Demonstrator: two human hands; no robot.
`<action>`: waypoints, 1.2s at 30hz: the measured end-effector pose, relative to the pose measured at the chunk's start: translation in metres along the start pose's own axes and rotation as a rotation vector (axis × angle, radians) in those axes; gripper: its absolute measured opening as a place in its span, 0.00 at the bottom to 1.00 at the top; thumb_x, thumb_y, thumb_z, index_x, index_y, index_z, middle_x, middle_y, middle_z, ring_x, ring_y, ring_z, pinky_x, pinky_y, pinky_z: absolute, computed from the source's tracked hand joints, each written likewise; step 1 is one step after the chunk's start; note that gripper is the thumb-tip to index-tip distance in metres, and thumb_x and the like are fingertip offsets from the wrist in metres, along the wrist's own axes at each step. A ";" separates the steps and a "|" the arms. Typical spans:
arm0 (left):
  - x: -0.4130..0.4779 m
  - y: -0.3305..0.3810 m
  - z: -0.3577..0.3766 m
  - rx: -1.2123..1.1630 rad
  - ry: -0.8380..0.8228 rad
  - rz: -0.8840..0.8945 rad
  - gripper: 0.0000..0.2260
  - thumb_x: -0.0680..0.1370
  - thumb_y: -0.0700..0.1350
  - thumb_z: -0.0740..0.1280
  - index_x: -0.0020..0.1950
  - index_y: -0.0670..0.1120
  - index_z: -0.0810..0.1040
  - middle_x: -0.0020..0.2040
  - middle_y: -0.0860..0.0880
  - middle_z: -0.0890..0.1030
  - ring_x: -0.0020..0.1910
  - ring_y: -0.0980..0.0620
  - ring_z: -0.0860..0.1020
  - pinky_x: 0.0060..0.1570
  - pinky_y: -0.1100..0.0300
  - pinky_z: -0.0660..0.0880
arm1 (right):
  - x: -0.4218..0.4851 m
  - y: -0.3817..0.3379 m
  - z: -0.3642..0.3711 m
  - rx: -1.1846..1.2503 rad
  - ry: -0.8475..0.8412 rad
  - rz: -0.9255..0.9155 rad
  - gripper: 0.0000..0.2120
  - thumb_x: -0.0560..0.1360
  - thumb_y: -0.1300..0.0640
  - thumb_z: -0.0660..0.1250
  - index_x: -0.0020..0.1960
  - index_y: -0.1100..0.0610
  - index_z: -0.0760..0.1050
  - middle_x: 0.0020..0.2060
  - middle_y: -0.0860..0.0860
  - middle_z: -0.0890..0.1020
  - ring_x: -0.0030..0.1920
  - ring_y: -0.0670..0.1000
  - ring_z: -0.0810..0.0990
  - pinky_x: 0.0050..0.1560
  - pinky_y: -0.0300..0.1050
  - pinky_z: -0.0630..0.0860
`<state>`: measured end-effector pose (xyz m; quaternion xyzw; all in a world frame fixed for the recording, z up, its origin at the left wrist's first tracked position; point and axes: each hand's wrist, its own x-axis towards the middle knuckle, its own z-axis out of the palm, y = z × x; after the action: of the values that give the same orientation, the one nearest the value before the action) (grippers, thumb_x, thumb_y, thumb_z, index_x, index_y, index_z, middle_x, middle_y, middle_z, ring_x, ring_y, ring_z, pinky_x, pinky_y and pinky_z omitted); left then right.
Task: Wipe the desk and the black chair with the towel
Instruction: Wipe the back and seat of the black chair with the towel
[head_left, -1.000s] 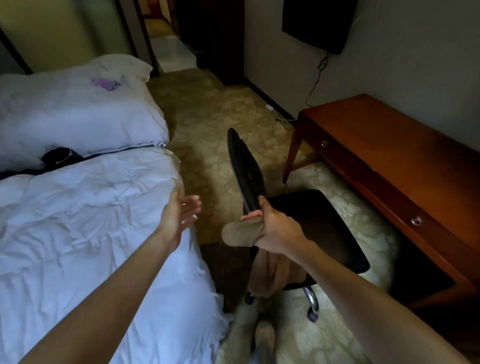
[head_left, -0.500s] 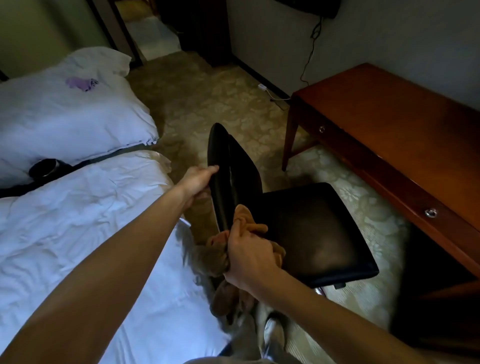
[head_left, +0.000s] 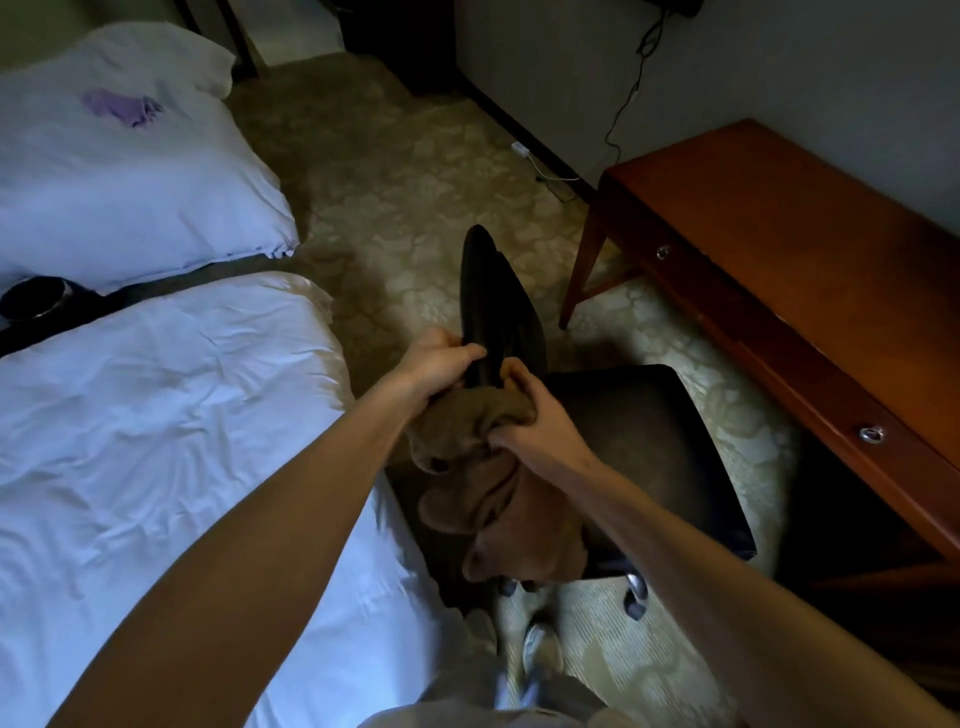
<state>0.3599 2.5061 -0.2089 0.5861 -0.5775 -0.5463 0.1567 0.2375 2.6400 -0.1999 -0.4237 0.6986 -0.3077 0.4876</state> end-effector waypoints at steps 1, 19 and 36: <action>-0.001 -0.004 -0.001 0.025 -0.012 0.013 0.08 0.82 0.46 0.70 0.49 0.43 0.85 0.44 0.44 0.86 0.42 0.48 0.85 0.47 0.51 0.83 | 0.008 -0.004 -0.003 0.044 0.000 0.011 0.52 0.59 0.50 0.74 0.81 0.45 0.59 0.67 0.44 0.73 0.72 0.51 0.71 0.72 0.52 0.69; 0.085 0.007 -0.054 -0.255 0.013 0.054 0.10 0.83 0.55 0.67 0.58 0.51 0.77 0.43 0.52 0.75 0.41 0.57 0.74 0.36 0.61 0.74 | 0.009 -0.016 -0.052 -0.157 -0.224 0.140 0.24 0.75 0.64 0.72 0.69 0.50 0.76 0.56 0.51 0.84 0.56 0.50 0.83 0.60 0.46 0.80; 0.099 -0.014 0.002 0.125 0.182 0.212 0.12 0.86 0.47 0.59 0.60 0.49 0.81 0.58 0.52 0.76 0.62 0.51 0.76 0.56 0.57 0.69 | -0.002 0.003 -0.042 -0.012 -0.200 0.119 0.18 0.74 0.68 0.70 0.63 0.61 0.77 0.64 0.58 0.80 0.62 0.53 0.80 0.64 0.49 0.77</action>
<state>0.3393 2.4275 -0.2667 0.5774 -0.6524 -0.4343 0.2286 0.1973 2.6440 -0.1868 -0.4129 0.6723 -0.2304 0.5697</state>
